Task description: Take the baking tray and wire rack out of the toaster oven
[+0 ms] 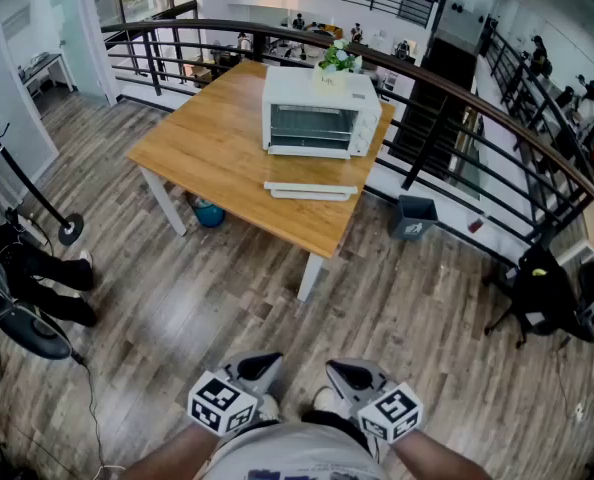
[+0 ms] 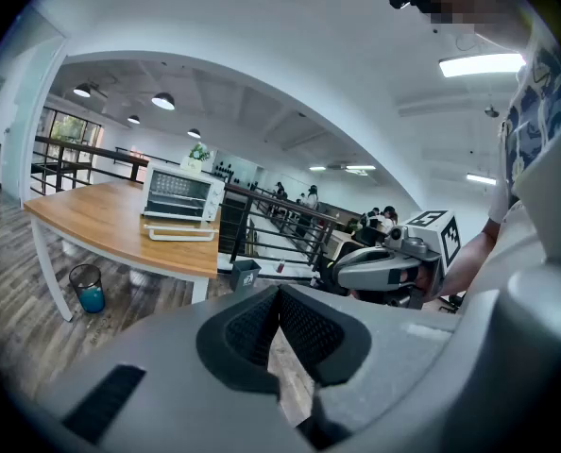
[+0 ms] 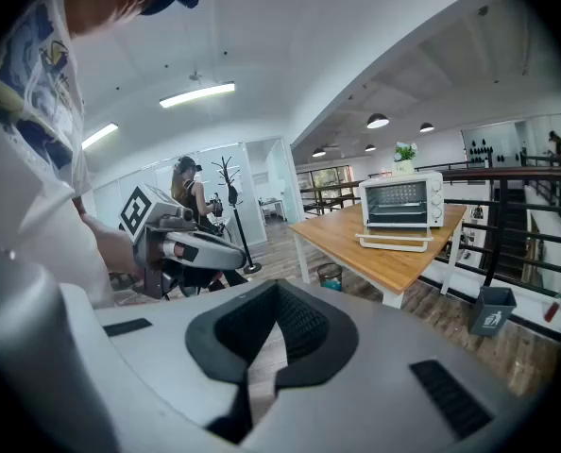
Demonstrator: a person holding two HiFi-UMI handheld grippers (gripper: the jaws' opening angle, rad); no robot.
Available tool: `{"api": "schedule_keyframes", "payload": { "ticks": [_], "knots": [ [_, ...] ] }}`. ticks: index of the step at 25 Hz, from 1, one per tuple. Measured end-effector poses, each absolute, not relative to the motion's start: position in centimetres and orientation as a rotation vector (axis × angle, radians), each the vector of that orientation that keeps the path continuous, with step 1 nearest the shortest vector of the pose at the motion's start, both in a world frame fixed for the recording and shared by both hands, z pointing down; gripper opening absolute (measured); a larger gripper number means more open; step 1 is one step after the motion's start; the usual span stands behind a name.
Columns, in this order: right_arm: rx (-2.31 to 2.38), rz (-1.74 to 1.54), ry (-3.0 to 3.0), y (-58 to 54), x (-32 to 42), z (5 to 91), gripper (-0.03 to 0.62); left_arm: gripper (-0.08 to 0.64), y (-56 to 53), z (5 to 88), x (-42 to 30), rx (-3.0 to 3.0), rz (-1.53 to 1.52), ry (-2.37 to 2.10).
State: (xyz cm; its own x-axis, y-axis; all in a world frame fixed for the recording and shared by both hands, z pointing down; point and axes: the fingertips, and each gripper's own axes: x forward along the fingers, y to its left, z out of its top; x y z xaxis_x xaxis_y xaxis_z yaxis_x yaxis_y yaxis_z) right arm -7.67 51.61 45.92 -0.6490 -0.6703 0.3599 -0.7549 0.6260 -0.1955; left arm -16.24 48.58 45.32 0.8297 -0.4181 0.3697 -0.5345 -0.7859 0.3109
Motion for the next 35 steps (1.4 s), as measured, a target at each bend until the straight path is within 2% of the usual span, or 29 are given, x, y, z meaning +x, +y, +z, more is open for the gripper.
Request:
{"api": "schedule_keyframes", "payload": {
  "ticks": [26, 35],
  "knots": [
    [1.112, 0.455, -2.658, 50.4, 5.6, 46.4, 0.009, 0.005, 46.9, 45.7, -3.5, 2.566, 0.391, -0.875],
    [1.095, 0.478, -2.651, 46.8, 7.6, 48.0, 0.027, 0.005, 43.1, 46.9, -2.4, 2.520, 0.421, -0.903]
  ]
}}
